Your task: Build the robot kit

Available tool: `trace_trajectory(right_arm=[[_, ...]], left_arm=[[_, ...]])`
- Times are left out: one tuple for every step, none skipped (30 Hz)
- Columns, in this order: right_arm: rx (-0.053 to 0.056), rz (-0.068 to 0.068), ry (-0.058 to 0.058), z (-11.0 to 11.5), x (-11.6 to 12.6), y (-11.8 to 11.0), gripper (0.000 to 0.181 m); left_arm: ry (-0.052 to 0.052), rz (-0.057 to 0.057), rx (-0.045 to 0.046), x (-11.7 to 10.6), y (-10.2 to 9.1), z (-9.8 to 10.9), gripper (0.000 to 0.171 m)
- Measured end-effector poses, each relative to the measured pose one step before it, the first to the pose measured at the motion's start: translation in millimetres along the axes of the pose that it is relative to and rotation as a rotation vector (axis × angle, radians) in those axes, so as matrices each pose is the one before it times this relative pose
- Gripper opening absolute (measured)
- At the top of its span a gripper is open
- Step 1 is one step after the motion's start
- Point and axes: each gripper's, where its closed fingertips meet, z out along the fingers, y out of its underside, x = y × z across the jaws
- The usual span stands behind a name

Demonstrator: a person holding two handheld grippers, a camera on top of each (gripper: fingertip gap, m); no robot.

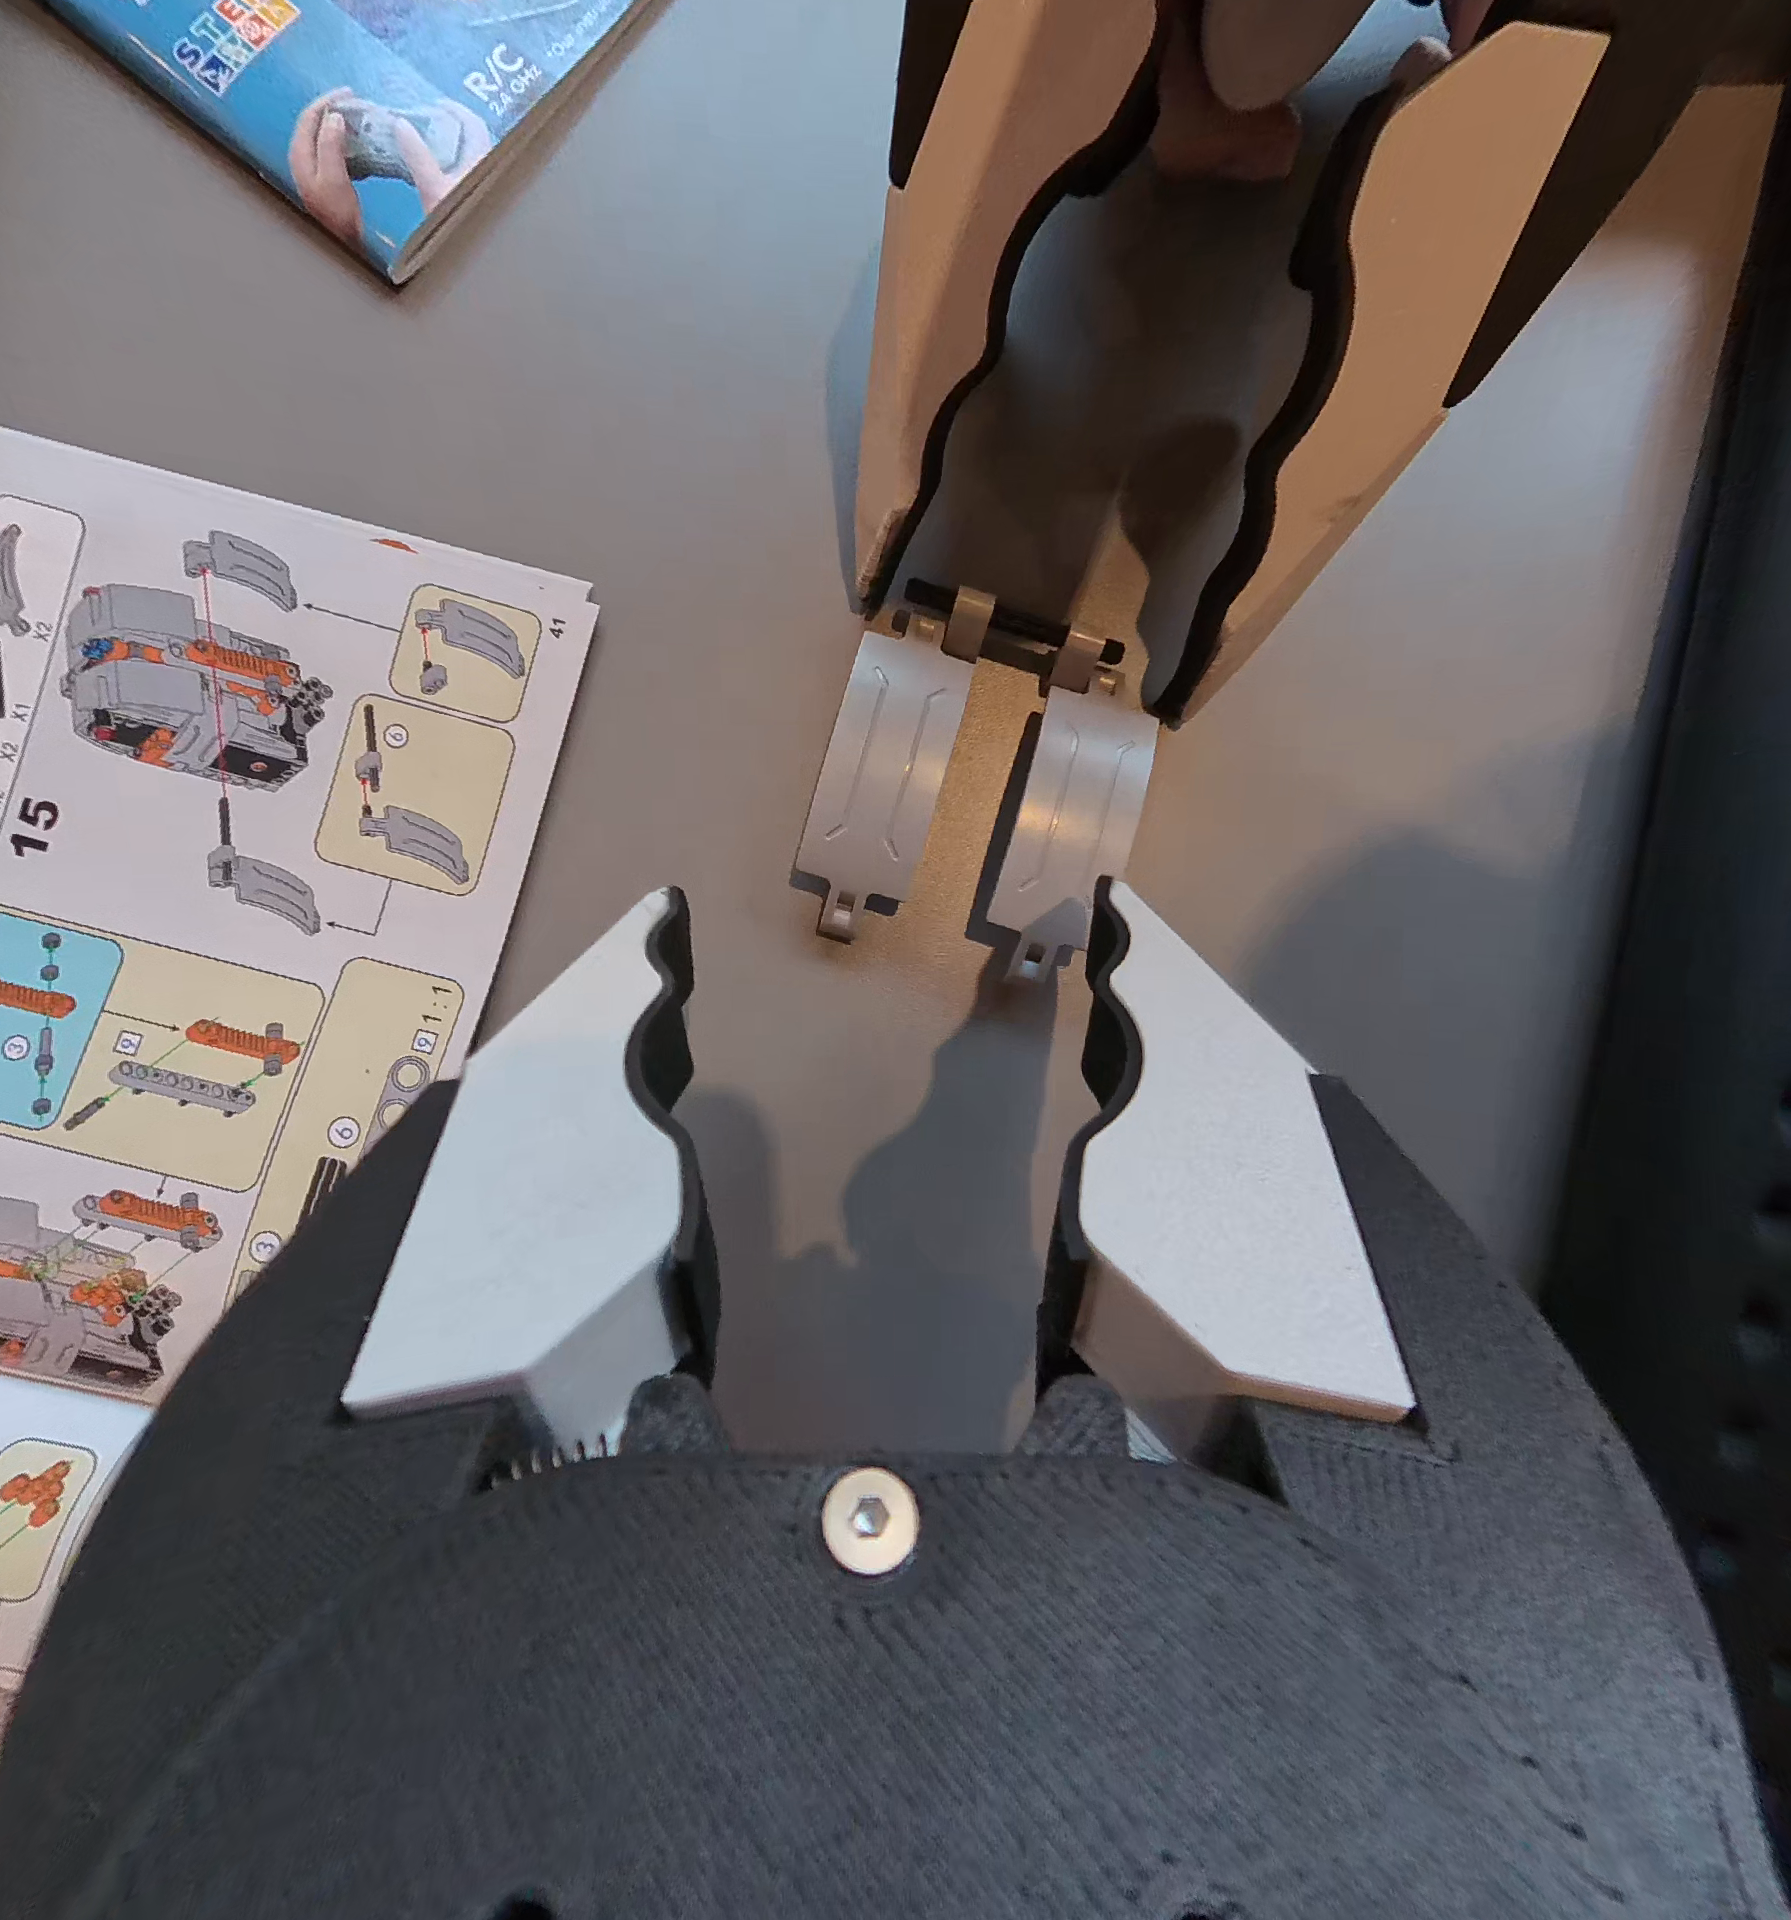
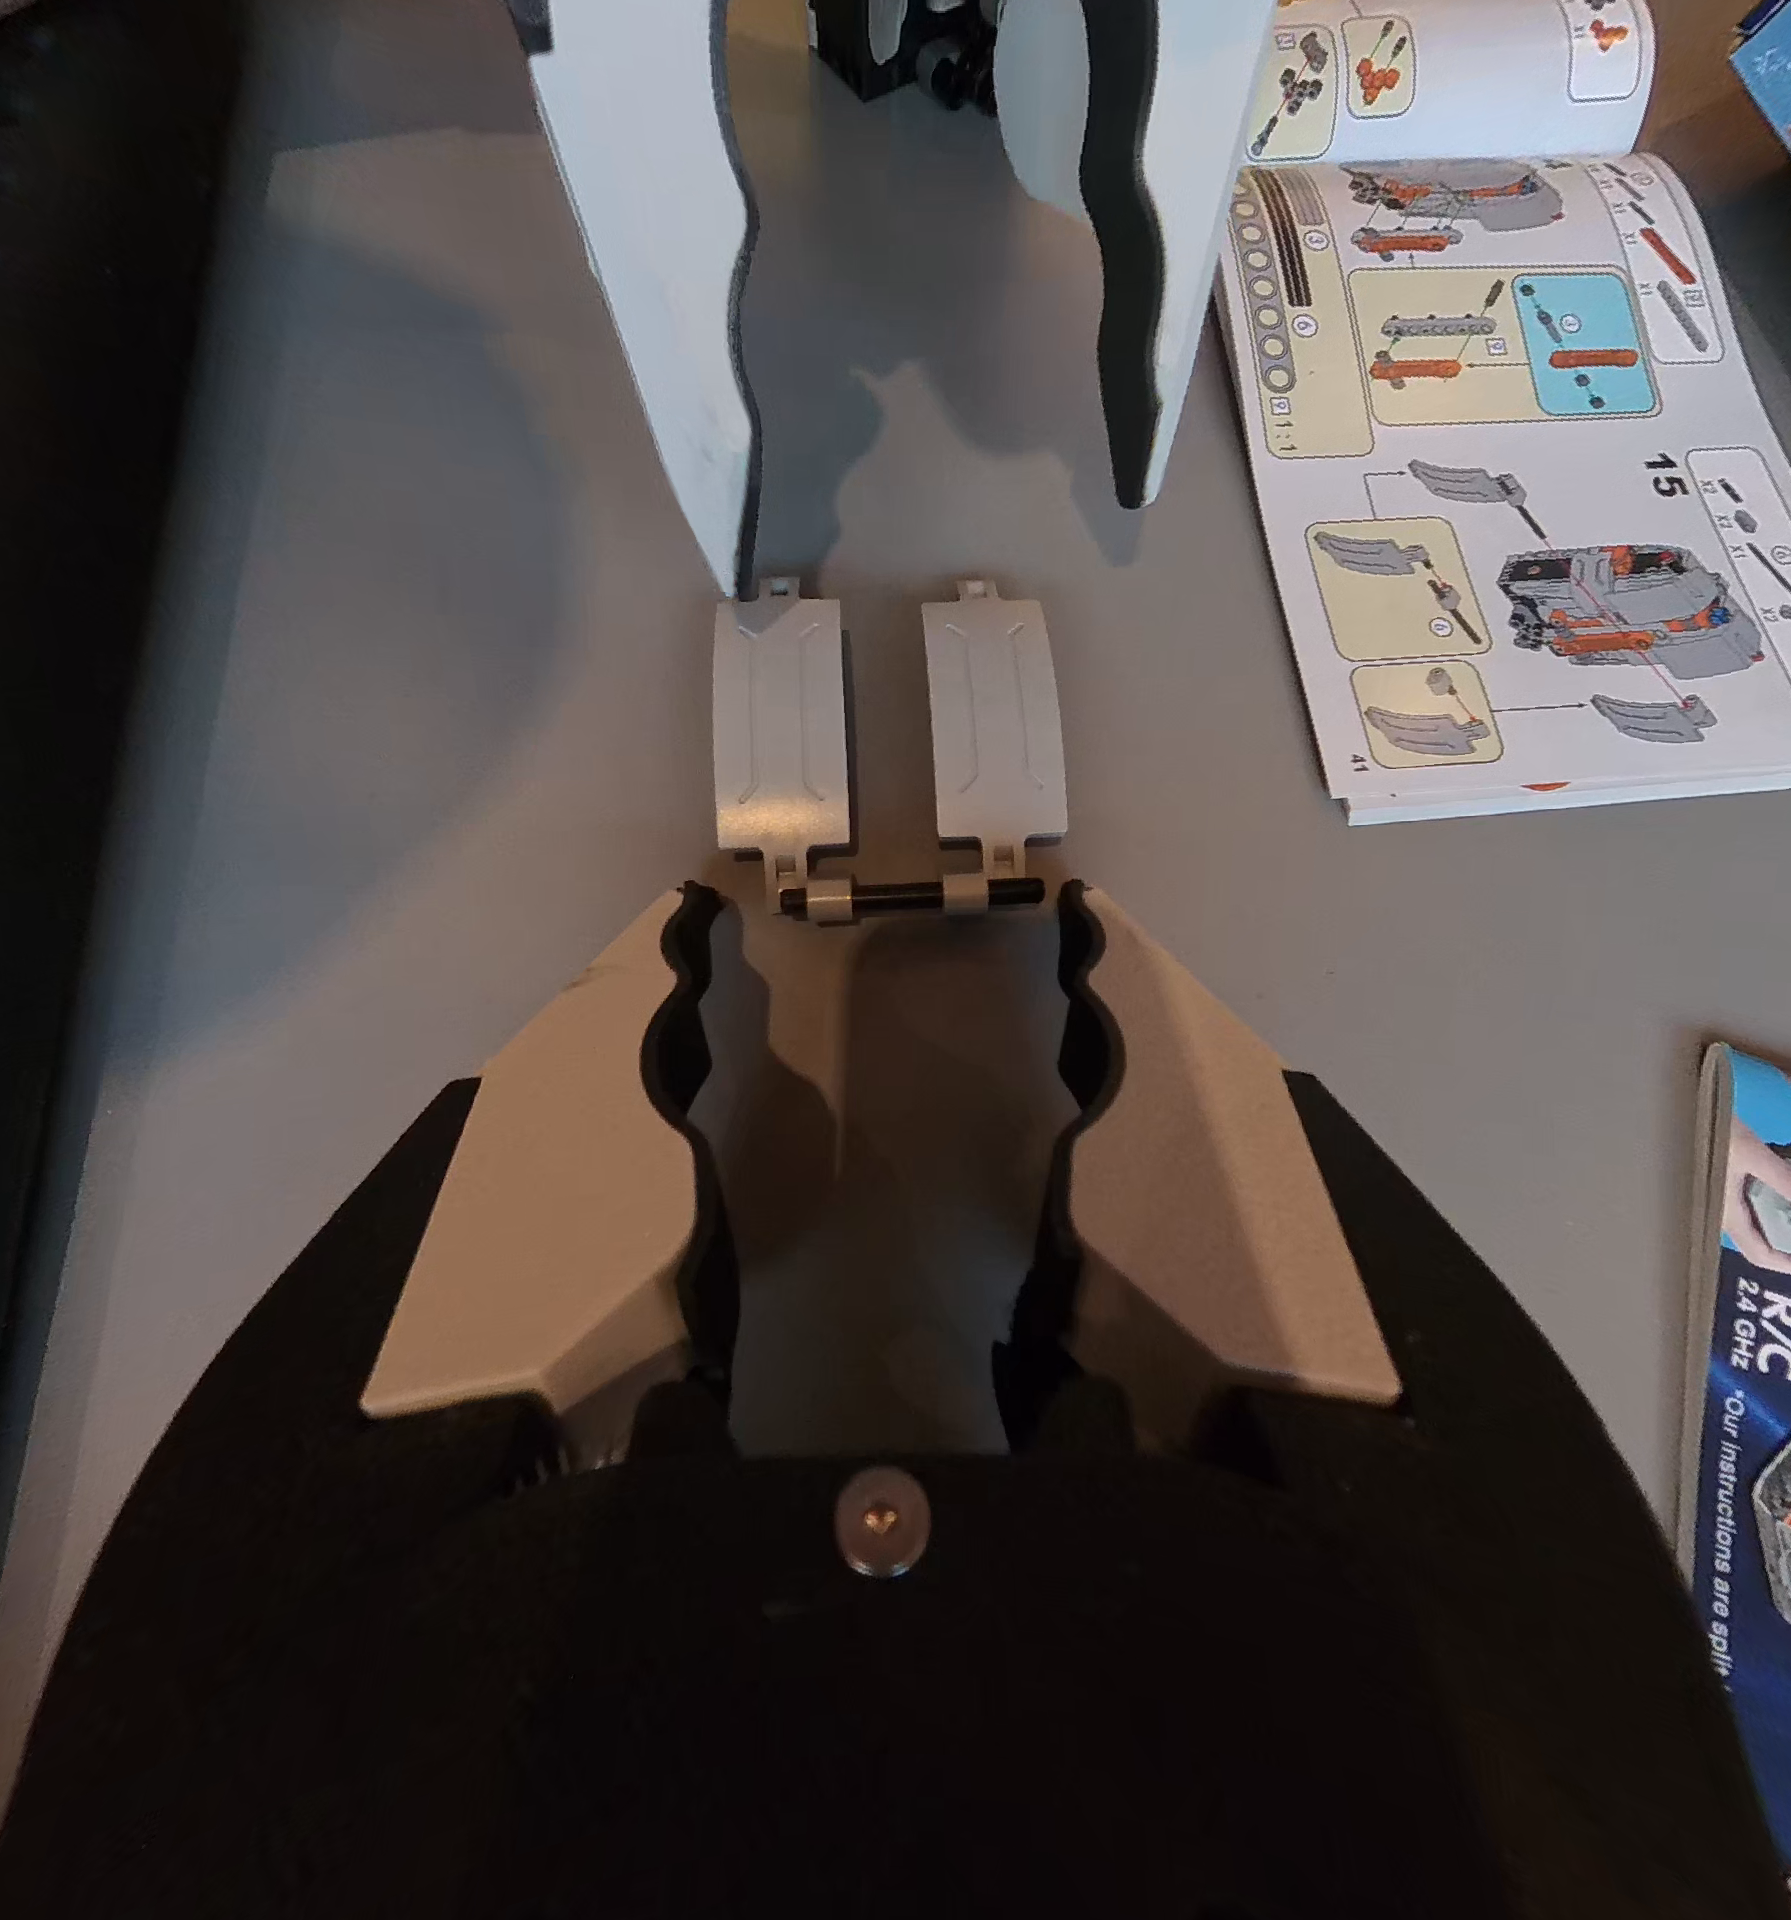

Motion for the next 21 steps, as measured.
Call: trace_trajectory(right_arm=[[-0.0001,0.0005,-0.0004,0.01,0.00,0.00,0.066],[0.0000,0.0002,-0.0001,0.00,-0.03,0.00,0.066],[0.0002,0.0002,0.0002,-0.13,0.04,-0.04,0.066],[0.0000,0.0000,0.0000,0.00,0.01,-0.01,0.066],[0.0001,-0.0004,0.0000,0.01,0.02,-0.01,0.066],[0.0002,-0.0004,0.0001,-0.01,-0.05,-0.01,0.066],[0.0000,-0.0003,0.0001,-0.01,-0.06,0.01,0.066],[0.0002,-0.0007,-0.0002,-0.07,-0.08,-0.09,0.066],[0.0001,-0.0004,0.0000,-0.01,-0.07,-0.01,0.066],[0.0002,-0.0005,0.0005,0.00,0.00,-0.01,0.066],[0.0005,-0.0014,0.0010,-0.06,0.04,-0.12,0.066],[0.0006,-0.0018,0.0012,-0.09,-0.09,-0.11,0.066],[0.0004,-0.0014,0.0009,-0.01,0.03,-0.03,0.066],[0.0001,-0.0005,0.0003,-0.01,-0.03,-0.01,0.066],[-0.0001,0.0004,-0.0004,-0.01,-0.09,0.02,0.066],[-0.0002,0.0005,-0.0005,0.00,0.00,0.02,0.066],[-0.0001,0.0003,-0.0003,0.01,0.04,0.00,0.066],[-0.0001,0.0003,-0.0003,-0.01,-0.07,0.01,0.066],[-0.0002,0.0006,-0.0005,0.00,-0.01,0.02,0.066],[-0.0001,0.0004,-0.0004,0.01,0.02,0.01,0.066],[0.0000,0.0002,0.0000,0.00,-0.01,0.01,0.066]], left_arm=[[-0.0056,-0.0028,-0.00034,-1.36,0.46,-0.12,0.075],[-0.0076,-0.0038,0.00181,-1.86,-0.09,-0.42,0.075],[-0.0043,-0.0040,0.00348,-1.32,-0.20,-0.49,0.076],[-0.0013,-0.0035,0.00344,-0.75,-0.21,-0.73,0.076],[-0.0021,-0.0027,0.00245,-0.79,-0.10,-0.52,0.076],[-0.0025,-0.0020,0.00150,-0.80,0.10,-0.51,0.076],[-0.0013,-0.0016,0.00094,-0.53,0.07,-0.22,0.076],[-0.0010,-0.0012,0.00012,-0.40,0.12,-0.23,0.076],[-0.0016,-0.0003,-0.00113,-0.30,0.20,0.01,0.076],[-0.0012,0.0006,-0.00228,-0.09,0.35,0.19,0.076],[-0.0006,0.0013,-0.00305,-0.05,0.49,0.36,0.076],[-0.0006,0.0016,-0.00342,0.16,0.41,0.43,0.076],[-0.0002,0.0015,-0.00395,0.12,0.58,0.57,0.076],[-0.0008,0.0013,-0.00421,0.06,0.55,0.47,0.076],[-0.0015,0.0008,-0.00335,-0.25,0.58,0.29,0.076],[-0.0011,-0.0002,-0.00129,-0.26,0.36,0.03,0.076],[0.0000,-0.0010,0.00071,-0.25,-0.04,-0.12,0.076],[-0.0003,-0.0015,0.00140,-0.31,0.00,-0.41,0.075],[-0.0013,-0.0015,0.00142,-0.45,-0.01,-0.41,0.075],[-0.0013,-0.0014,0.00109,-0.44,-0.04,-0.37,0.075],[-0.0011,-0.0009,0.00073,-0.25,0.04,-0.41,0.075]])
